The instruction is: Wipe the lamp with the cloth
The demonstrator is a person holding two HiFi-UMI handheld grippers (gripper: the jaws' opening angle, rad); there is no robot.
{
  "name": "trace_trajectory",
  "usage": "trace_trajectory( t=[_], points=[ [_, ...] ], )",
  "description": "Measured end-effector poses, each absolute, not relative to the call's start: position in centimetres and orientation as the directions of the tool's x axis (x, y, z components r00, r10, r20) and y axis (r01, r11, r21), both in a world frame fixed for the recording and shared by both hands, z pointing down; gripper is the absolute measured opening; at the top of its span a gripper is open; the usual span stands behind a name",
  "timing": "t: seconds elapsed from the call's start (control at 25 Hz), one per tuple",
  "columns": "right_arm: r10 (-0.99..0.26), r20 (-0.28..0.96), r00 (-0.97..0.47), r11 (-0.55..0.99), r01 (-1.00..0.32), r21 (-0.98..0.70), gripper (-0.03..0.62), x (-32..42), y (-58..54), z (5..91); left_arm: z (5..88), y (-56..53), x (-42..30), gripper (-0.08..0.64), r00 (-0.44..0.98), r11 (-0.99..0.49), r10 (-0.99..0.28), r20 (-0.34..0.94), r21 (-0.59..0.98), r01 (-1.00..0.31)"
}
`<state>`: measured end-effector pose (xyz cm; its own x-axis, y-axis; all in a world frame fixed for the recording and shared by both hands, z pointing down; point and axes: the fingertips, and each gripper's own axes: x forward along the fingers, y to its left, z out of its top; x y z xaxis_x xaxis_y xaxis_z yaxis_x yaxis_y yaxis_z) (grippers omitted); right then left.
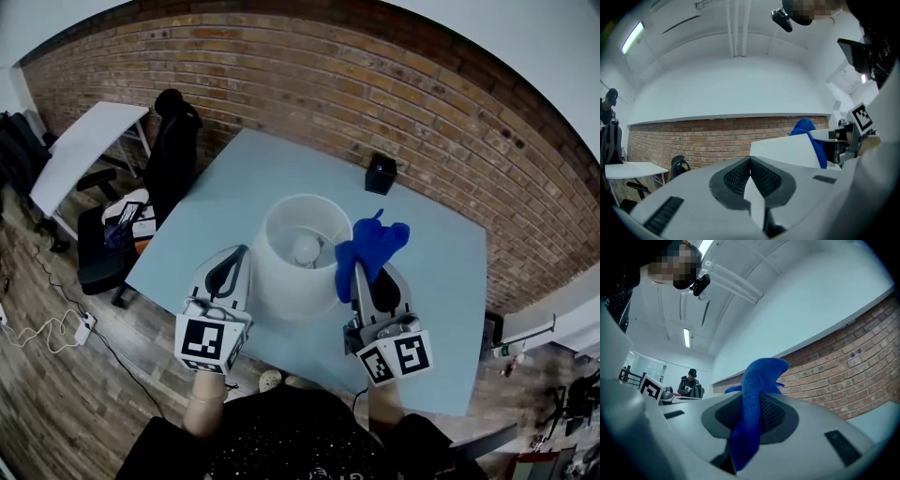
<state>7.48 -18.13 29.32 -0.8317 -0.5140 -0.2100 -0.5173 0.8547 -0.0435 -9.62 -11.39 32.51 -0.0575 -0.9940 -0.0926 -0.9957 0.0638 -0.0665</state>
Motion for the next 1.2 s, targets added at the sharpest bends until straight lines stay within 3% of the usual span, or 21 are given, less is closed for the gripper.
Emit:
trace_trajectory(
  t=[0.44, 0.92, 1.08, 1.2],
  points=[
    [-0.549, -0.082, -0.832, 0.833, -0.536, -0.137, 0.087, 8.4, -21.3, 34.9, 34.0, -12.1, -9.8, 0.009, -0.114, 0.117, -0.992, -0.062, -0.049, -0.992],
    [-0.583, 0.158, -0.797, 0.787, -0.603, -0.134, 0.087, 10.1, -23.6, 42.7, 36.3, -12.3, -10.0, 0.009, -0.13, 0.13, -0.992, -0.004, -0.025, -0.991],
    [-0.575, 0.17, -0.801, 0.79, -0.597, -0.14, 0.087, 10.7, -24.6, 42.3, 36.4, -12.3, -10.6, 0.009, -0.144, 0.143, -0.99, 0.004, -0.029, -0.989],
    [-0.557, 0.111, -0.823, 0.81, -0.568, -0.149, 0.087, 10.6, -25.8, 39.0, 35.8, -12.2, -11.2, 0.009, -0.154, 0.154, -0.988, -0.003, -0.042, -0.987]
  ],
)
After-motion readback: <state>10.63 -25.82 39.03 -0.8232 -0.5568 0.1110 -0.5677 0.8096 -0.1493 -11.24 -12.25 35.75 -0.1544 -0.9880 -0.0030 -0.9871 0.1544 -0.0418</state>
